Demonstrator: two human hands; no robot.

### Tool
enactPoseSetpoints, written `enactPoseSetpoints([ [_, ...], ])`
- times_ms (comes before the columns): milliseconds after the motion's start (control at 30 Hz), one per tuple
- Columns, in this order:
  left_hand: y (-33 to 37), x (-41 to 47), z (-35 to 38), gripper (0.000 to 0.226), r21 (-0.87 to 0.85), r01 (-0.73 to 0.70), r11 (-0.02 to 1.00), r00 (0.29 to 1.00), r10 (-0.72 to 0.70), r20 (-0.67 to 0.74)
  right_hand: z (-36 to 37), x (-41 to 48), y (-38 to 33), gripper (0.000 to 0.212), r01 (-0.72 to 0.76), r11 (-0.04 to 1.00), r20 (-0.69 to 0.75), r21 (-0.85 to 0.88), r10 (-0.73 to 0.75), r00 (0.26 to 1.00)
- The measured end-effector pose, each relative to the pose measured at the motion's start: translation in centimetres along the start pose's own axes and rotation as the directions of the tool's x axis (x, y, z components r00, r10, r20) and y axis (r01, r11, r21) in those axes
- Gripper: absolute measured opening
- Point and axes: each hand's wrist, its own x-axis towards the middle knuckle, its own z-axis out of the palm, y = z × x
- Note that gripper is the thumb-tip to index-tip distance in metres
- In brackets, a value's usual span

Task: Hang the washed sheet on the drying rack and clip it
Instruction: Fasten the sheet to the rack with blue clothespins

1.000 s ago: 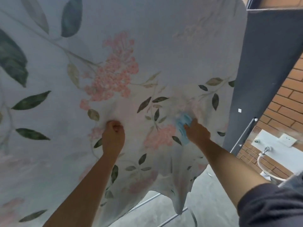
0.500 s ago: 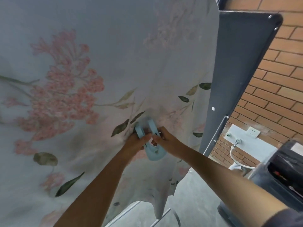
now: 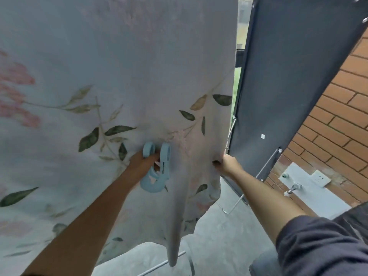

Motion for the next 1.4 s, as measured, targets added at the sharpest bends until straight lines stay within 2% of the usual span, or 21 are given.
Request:
enactPoseSetpoints([
  [67, 0.1, -0.5, 0.7, 0.017, 0.013, 0.005, 1.000, 0.997, -0.004, -0.072, -2.0, 0.9, 1.6, 0.019, -0.057, 0.998, -0.056, 0.030, 0.058, 0.997],
  [133, 0.4, -0.8, 1.1, 0.019, 0.063, -0.009, 0.998, 0.996, 0.014, -0.083, -4.5, 2.9, 2.8, 0.022, -0.105, 0.952, -0.117, 0.288, 0.144, 0.983],
  [200, 0.7, -1.1, 1.6, 0.017, 0.108, -0.026, 0.994, 0.996, 0.035, -0.081, -6.4, 4.9, 2.5, 0.022, -0.034, 0.810, -0.182, 0.585, 0.172, 0.968],
  [233, 0.8, -1.2, 1.9, 0.015, 0.114, -0.033, 0.993, 0.995, 0.044, -0.094, -6.7, 5.4, 1.7, 0.021, 0.020, 0.768, -0.202, 0.640, 0.143, 0.969],
  [300, 0.9, -1.5, 2.4, 0.010, 0.107, -0.034, 0.994, 0.989, 0.049, -0.139, -6.0, 5.1, -0.2, 0.017, 0.085, 0.758, -0.110, 0.647, -0.017, 0.994],
  [367, 0.8, -2.0, 2.5, 0.003, 0.126, -0.005, 0.992, 0.984, 0.028, -0.177, -3.9, 4.1, -1.5, 0.019, 0.081, 0.781, 0.097, 0.620, -0.178, 0.979],
  [400, 0.7, -2.3, 2.5, 0.009, 0.145, 0.017, 0.989, 0.982, 0.011, -0.191, -3.1, 3.5, -2.1, 0.022, 0.051, 0.739, 0.137, 0.672, -0.192, 0.972],
  [500, 0.5, -3.1, 2.4, 0.008, 0.156, 0.020, 0.988, 0.978, 0.013, -0.207, -2.0, 3.8, -3.1, 0.025, -0.021, 0.511, 0.071, 0.859, -0.077, 0.995],
  [533, 0.3, -3.5, 2.5, 0.010, 0.153, 0.004, 0.988, 0.976, 0.030, -0.217, -1.9, 3.7, -3.5, 0.021, -0.031, 0.492, 0.101, 0.870, -0.117, 0.988],
  [600, 0.0, -3.9, 2.7, 0.010, 0.167, -0.015, 0.986, 0.970, 0.054, -0.235, -1.3, 4.1, -3.9, 0.008, -0.018, 0.505, 0.152, 0.863, -0.225, 0.962],
  [700, -0.5, -4.3, 2.8, 0.010, 0.216, -0.003, 0.976, 0.971, 0.055, -0.233, -0.2, 4.3, -3.5, 0.014, 0.088, 0.580, 0.092, 0.810, -0.273, 0.958],
  [800, -0.3, -4.7, 3.1, 0.007, 0.192, -0.001, 0.981, 0.972, 0.046, -0.229, 0.2, 2.2, -2.8, 0.016, 0.144, 0.628, 0.062, 0.765, -0.294, 0.954],
  [900, -0.1, -5.0, 3.5, 0.022, 0.179, -0.009, 0.984, 0.978, 0.046, -0.204, 1.6, 1.3, -2.0, 0.019, 0.141, 0.682, 0.042, 0.717, -0.244, 0.969],
  [967, 0.0, -5.3, 3.6, 0.023, 0.155, -0.010, 0.988, 0.988, 0.034, -0.153, 2.3, 0.8, -1.6, 0.020, 0.079, 0.756, 0.066, 0.650, -0.160, 0.985],
  [1000, 0.1, -5.7, 3.5, 0.023, 0.137, -0.008, 0.991, 0.991, 0.027, -0.134, 2.6, 0.4, -1.4, 0.030, -0.001, 0.796, 0.119, 0.606, -0.089, 0.989],
  [1067, 0.7, -6.3, 3.5, 0.022, 0.084, -0.025, 0.996, 0.994, 0.034, -0.108, 3.6, -1.3, -0.8, 0.052, -0.192, 0.788, 0.296, 0.584, 0.013, 0.955],
  [1100, 1.1, -6.6, 3.5, 0.021, 0.055, -0.041, 0.998, 0.994, 0.046, -0.098, 3.9, -2.6, -0.6, 0.058, -0.245, 0.767, 0.363, 0.593, 0.017, 0.932],
  [1167, 1.9, -7.3, 3.2, 0.016, -0.023, -0.068, 0.997, 0.995, 0.066, -0.078, 3.7, -5.6, -1.2, 0.062, -0.188, 0.730, 0.355, 0.657, -0.079, 0.931],
  [1233, 2.5, -7.9, 2.6, 0.014, -0.099, -0.091, 0.991, 0.995, 0.086, -0.051, 3.2, -8.2, -1.8, 0.060, -0.050, 0.620, 0.283, 0.783, -0.283, 0.916],
  [1333, 3.8, -8.9, 1.7, 0.019, -0.188, -0.114, 0.976, 0.993, 0.110, -0.033, 2.0, -11.8, -3.2, 0.060, 0.055, 0.448, 0.218, 0.892, -0.535, 0.817],
  [1400, 4.6, -9.4, 0.9, 0.021, -0.245, -0.139, 0.959, 0.990, 0.133, -0.039, 1.4, -13.3, -4.3, 0.079, 0.069, 0.398, 0.205, 0.915, -0.606, 0.769],
])
